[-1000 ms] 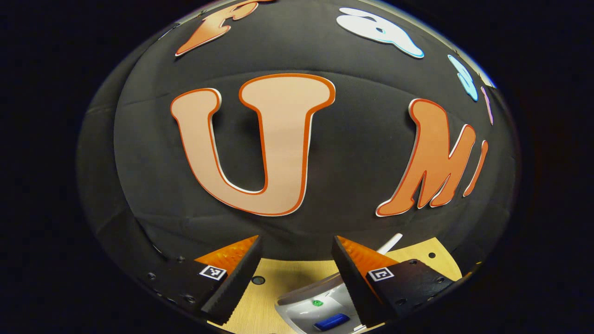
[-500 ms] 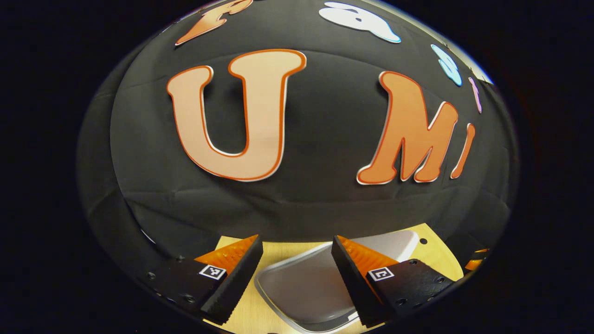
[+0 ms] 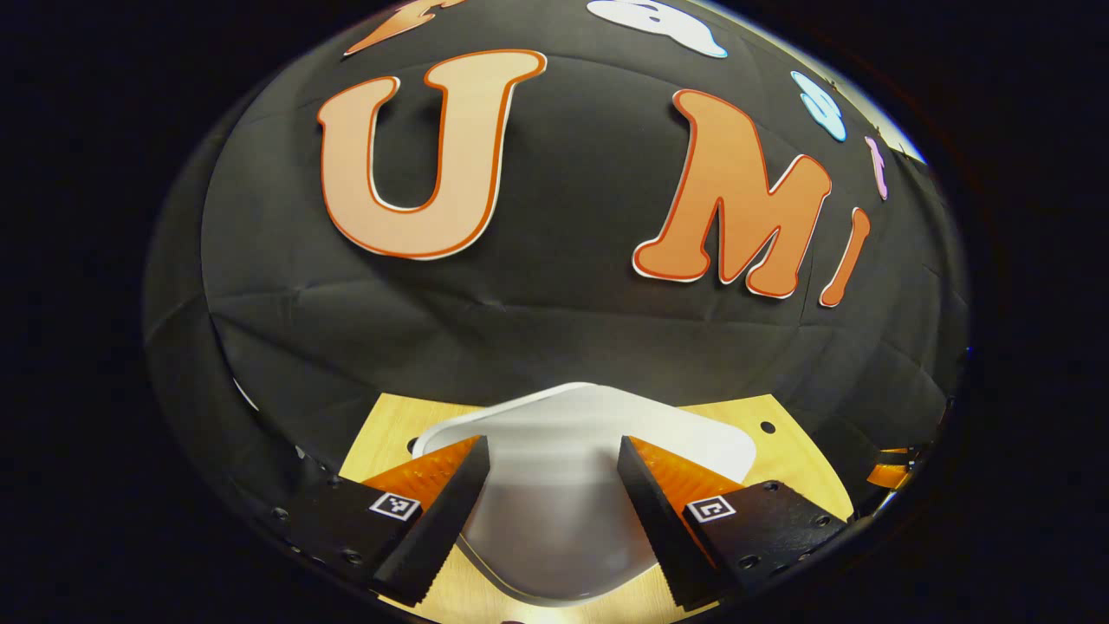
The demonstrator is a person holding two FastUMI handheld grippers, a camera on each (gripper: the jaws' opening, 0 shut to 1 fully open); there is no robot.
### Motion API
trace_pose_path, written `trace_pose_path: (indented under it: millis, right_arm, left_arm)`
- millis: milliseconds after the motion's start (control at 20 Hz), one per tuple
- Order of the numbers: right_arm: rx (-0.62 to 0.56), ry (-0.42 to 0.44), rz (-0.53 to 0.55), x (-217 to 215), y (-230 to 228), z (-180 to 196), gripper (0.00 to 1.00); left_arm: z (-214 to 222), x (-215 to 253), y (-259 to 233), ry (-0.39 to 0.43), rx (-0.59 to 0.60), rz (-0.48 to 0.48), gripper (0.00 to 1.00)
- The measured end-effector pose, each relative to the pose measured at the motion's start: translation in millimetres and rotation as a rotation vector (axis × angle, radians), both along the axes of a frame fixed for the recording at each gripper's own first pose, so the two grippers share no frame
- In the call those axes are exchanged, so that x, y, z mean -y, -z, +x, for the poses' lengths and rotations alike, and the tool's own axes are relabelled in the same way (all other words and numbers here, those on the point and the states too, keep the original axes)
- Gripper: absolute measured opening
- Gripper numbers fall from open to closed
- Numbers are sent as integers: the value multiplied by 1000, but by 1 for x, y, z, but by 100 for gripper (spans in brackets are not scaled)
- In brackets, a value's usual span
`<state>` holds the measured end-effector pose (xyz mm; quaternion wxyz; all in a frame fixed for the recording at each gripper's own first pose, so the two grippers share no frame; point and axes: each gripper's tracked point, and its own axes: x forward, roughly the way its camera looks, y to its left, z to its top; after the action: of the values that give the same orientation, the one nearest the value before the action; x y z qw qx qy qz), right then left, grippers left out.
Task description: Press the lid of the desktop garbage bin to open it, pick up the crumpled paper on the desktop and throw it into the bin, then pick up the pop can on the desktop and drop it into the bin, and finally close the garbage bin lid.
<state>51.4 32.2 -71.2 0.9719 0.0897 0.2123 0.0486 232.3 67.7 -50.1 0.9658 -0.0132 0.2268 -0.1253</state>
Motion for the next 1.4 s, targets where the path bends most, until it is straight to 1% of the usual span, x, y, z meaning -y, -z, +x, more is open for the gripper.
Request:
trace_pose_path:
  millis: [100,250,400,450,500,550,600,700,800,1000,1050,1100,1200,1250,1400]
  right_arm:
    - [-5,-5,-2,0,2,-1,95]
    - [-7,-15,-4,-2,3,-2,95]
    - [-7,-22,-4,-2,2,0,95]
    - [-7,-24,-3,-2,3,-1,95]
    - [-7,-25,-2,-2,3,-1,95]
    - [-7,-25,-2,-1,3,-1,95]
    - [-7,-26,-1,-1,3,0,95]
    - [-4,-24,6,0,1,0,95]
    - [-1,-21,16,2,2,0,95]
    - [-4,-17,19,5,6,-2,95]
    - [-4,-14,14,6,7,-2,95]
    - [-2,-12,7,7,7,-1,95]
    - [0,-20,11,2,8,-2,94]
    - [-1,-21,14,1,8,-3,94]
    - [-8,-29,27,-2,11,-4,94]
  left_arm:
    - [-6,1,8,-7,-14,-16,96]
    - [-18,1,21,12,-35,57,97]
    - [-23,9,41,64,-77,145,97]
    - [-19,13,39,67,-61,153,97]
    - [-15,16,40,68,-45,137,98]
    - [-18,15,42,71,-54,141,96]
    - [-21,13,44,71,-75,153,95]
    - [-23,12,44,67,-101,186,97]
    - [-22,13,50,72,-115,186,97]
    - [-22,15,50,102,-126,216,98]
    - [-23,16,50,106,-129,224,96]
    - [-23,16,51,114,-132,234,98]
    - [-24,16,49,127,-135,243,98]
    - [-23,16,51,130,-137,246,98]
    - [-21,15,44,108,-111,204,97]
